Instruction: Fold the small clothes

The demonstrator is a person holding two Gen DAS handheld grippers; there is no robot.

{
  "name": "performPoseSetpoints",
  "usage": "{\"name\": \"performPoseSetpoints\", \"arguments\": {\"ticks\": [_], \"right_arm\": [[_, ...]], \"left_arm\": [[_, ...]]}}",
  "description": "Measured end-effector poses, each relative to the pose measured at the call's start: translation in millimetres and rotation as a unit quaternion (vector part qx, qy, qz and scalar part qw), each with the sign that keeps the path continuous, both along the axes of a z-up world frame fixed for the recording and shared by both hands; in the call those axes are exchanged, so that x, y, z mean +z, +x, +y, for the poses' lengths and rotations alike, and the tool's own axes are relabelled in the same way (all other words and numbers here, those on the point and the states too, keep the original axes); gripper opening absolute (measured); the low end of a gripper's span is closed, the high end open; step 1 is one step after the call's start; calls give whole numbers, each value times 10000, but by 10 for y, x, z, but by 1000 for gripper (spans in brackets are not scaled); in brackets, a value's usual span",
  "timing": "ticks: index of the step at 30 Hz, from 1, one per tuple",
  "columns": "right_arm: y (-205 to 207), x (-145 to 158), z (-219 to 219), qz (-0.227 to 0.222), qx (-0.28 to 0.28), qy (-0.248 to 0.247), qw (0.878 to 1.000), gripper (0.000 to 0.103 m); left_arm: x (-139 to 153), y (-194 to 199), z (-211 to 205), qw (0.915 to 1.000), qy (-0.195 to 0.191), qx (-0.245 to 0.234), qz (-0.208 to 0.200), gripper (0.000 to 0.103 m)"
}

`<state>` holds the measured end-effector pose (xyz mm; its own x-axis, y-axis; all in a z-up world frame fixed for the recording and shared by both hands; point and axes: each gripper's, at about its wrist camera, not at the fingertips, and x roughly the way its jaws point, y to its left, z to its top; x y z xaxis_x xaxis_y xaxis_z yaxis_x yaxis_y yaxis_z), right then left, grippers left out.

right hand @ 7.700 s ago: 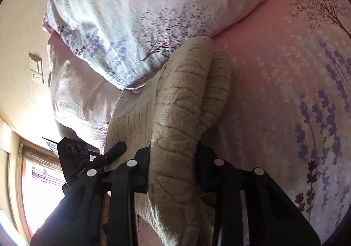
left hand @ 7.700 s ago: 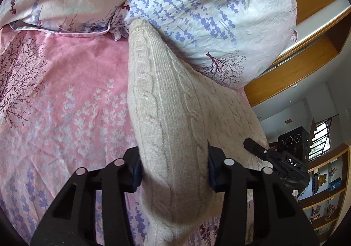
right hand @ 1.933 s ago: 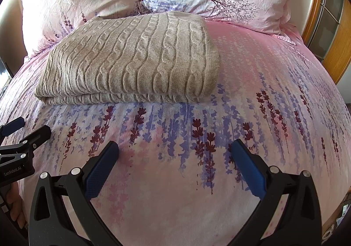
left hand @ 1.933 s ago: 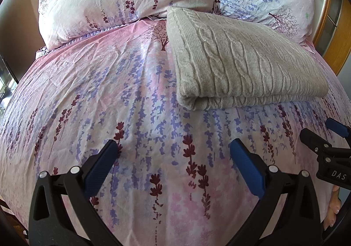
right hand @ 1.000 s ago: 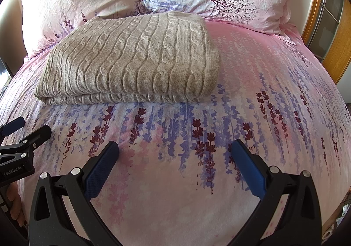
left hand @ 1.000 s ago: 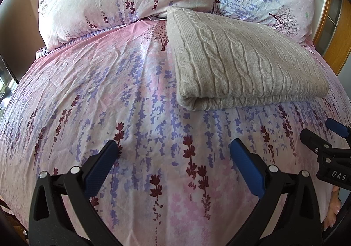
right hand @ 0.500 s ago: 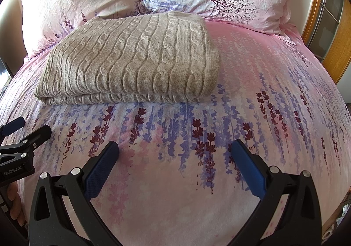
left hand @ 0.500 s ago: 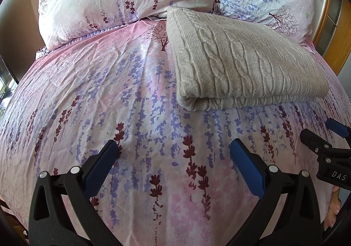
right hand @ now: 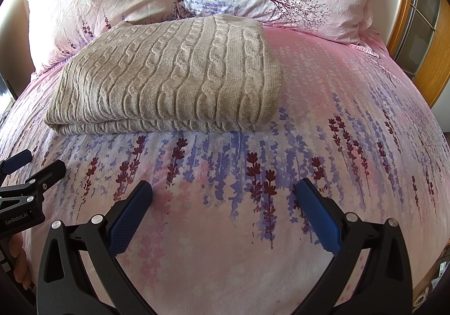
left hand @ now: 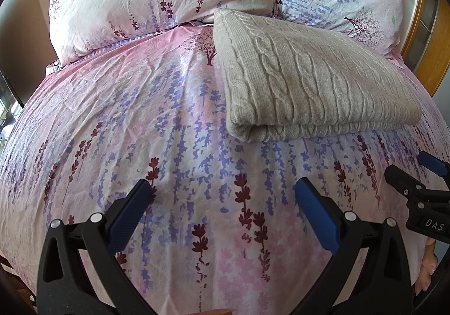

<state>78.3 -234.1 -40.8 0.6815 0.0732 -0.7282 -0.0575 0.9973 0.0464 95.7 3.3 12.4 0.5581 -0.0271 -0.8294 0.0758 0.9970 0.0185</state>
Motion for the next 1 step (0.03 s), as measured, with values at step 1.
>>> {"name": "performPoseSetpoints", "arguments": {"ticks": [1], "right_arm": [[1,1,0,0,0,0,10000,102]], "left_arm": [[0,0,0,10000,0,0,0,101]]}}
